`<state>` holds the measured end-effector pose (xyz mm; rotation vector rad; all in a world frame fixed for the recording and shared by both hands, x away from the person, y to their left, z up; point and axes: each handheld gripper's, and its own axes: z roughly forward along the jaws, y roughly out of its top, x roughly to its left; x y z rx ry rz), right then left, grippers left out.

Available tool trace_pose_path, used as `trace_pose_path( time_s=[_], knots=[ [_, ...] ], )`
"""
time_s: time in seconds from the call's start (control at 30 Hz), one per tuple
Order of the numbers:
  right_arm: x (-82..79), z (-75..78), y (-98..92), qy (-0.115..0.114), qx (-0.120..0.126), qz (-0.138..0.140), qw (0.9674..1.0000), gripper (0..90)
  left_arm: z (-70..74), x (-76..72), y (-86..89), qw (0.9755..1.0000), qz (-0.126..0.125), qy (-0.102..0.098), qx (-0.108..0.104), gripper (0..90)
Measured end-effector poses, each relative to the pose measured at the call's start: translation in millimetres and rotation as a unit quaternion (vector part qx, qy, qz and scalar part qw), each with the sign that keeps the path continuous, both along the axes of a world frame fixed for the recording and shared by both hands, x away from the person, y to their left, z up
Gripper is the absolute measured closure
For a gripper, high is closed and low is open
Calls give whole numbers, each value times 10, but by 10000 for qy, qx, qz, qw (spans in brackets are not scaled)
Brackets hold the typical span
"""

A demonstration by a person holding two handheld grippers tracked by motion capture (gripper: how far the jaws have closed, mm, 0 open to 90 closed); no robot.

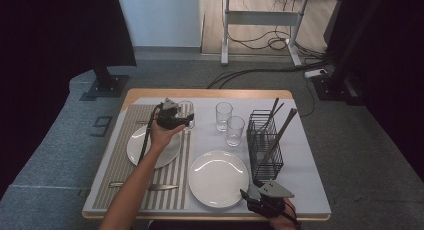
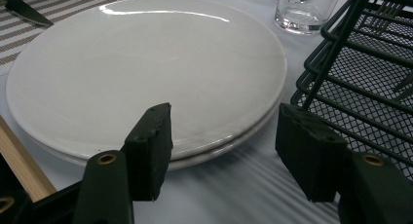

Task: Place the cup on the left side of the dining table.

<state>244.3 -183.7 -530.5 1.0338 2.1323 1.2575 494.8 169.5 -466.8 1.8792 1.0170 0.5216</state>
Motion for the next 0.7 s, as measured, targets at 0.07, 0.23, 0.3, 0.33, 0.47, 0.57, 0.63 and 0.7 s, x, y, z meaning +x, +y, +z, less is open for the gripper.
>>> trace_pose_path(
  time_s=[0.07,0.23,0.3,0.33,0.47,0.57,0.63,0.7],
  knots=[
    [1,-1,1,3,-1,1,10000,386,-9,7,2,10000,14,1,10,302],
    [4,-2,-4,-1,-1,-18,10000,386,-44,34,14,10000,65,46,60,302],
    [5,-3,-4,-2,-2,-17,10000,387,-53,42,18,9999,79,52,77,302],
    [5,-4,-4,0,-4,-14,10000,387,-59,46,19,9999,89,55,76,302],
    [5,-4,-4,1,-4,-17,10000,386,-91,71,24,9998,129,81,90,302],
    [4,-3,-9,-2,2,-20,10000,386,-111,85,27,9998,144,102,116,302],
    [4,-3,-14,10,15,-27,10000,387,-122,90,28,9997,156,108,135,302],
    [5,-2,-16,11,17,-31,10000,387,-125,92,30,9997,162,110,146,301]
  ],
)
